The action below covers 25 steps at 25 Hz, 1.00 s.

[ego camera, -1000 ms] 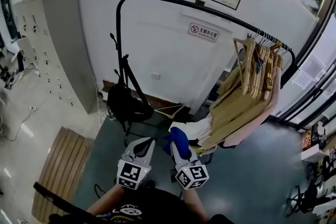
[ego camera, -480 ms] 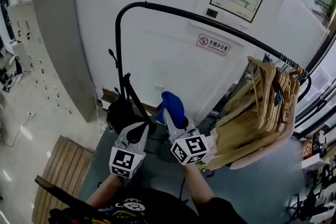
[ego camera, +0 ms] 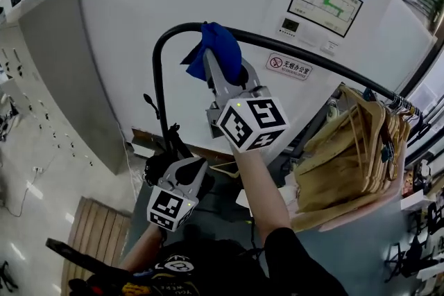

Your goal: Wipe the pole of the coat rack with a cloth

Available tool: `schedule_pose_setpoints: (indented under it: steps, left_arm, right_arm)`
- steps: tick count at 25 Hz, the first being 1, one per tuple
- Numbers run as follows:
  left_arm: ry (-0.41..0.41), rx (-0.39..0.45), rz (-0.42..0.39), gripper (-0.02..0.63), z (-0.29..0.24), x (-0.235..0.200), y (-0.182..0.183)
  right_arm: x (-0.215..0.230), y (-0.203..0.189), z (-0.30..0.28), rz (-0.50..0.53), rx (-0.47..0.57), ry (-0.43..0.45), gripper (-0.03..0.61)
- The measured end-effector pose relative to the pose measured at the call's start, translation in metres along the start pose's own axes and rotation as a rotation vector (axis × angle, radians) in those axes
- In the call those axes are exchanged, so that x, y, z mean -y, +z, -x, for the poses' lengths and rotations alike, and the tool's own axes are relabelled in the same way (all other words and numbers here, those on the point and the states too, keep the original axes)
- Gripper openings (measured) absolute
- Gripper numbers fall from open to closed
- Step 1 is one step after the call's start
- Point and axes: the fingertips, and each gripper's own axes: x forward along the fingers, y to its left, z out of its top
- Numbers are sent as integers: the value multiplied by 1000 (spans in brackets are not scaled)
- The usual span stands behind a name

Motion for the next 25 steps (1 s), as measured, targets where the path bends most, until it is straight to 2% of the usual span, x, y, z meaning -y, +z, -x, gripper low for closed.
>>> schedule_pose_setpoints:
  steps: [5, 10, 14, 19, 22, 25]
  left_arm:
    - [-30, -42, 26, 5, -16, -6, -21]
    - [-41, -22, 52, 5, -39, -17, -16]
    - [-79, -11, 47, 5, -72, -7, -8]
    - [-157, 12, 39, 5, -116, 30, 5]
    - [-202, 10, 24, 5, -137, 54, 12]
    - [-224, 19, 19, 5, -153, 70, 16]
  right_arm:
    - [20, -2, -12, 35, 23, -58, 64]
    - [54, 17, 20, 53, 73, -123, 63]
    - [112, 41, 76, 78, 94, -223, 63]
    - [188, 69, 152, 124, 115, -344, 61]
    - [236, 91, 209, 139, 153, -462, 61]
    - [287, 117, 268, 113, 235, -593, 63]
